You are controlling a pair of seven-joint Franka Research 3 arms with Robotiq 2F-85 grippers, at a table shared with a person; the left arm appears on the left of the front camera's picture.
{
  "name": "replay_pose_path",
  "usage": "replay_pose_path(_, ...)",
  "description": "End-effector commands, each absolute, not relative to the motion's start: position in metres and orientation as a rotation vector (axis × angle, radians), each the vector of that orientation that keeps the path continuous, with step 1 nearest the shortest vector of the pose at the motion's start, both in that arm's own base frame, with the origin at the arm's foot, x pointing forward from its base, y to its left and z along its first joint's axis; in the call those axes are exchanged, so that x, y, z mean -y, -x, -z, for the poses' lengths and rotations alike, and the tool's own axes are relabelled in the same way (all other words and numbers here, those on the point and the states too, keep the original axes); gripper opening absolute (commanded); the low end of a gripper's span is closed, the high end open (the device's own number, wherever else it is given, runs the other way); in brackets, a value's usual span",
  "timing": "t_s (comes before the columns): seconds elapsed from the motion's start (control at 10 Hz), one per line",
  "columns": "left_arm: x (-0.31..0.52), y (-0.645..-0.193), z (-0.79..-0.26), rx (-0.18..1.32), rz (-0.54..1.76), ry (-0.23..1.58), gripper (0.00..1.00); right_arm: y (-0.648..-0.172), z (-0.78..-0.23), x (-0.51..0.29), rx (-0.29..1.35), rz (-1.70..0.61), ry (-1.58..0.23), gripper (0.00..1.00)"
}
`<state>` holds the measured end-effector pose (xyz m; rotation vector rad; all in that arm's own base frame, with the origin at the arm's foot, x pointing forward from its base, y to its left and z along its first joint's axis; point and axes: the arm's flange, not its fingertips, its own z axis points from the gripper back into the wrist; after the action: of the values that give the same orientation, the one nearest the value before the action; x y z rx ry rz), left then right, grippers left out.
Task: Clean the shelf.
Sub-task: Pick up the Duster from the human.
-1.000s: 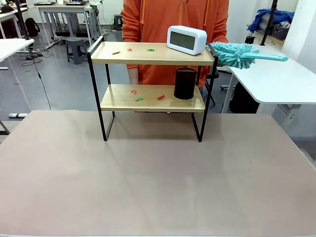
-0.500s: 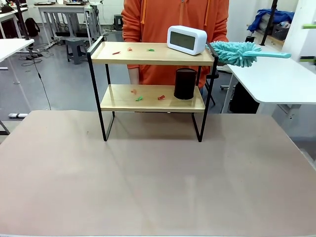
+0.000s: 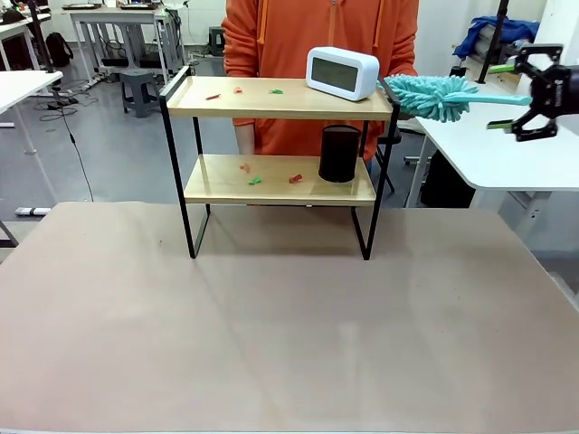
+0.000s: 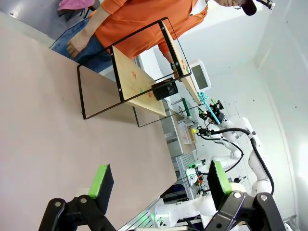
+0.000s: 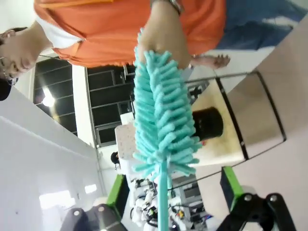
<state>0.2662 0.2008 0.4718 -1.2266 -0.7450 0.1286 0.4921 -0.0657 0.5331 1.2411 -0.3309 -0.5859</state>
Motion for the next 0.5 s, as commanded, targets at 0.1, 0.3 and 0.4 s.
replay_pose_path(0.1,-0.1987,-0.2671,-0.4729,0.772,-0.109,1.235,1.0,-0.4965,-0.5392,0.0452,0.146,0.576,-1.345,1.0)
replay_pose_path(0.3,-0.1987,-0.2671,-0.4729,0.772,-0.109,1.235,1.0,-0.4942,-0.541,0.043,0.115,0.548,-1.362,1.0)
replay_pose_path(0.4,-0.1987,-0.2671,-0.4729,0.772,-0.109,1.235,1.0,-0.4927,-0.5418,0.0434,0.112,0.542,-1.364,1.0)
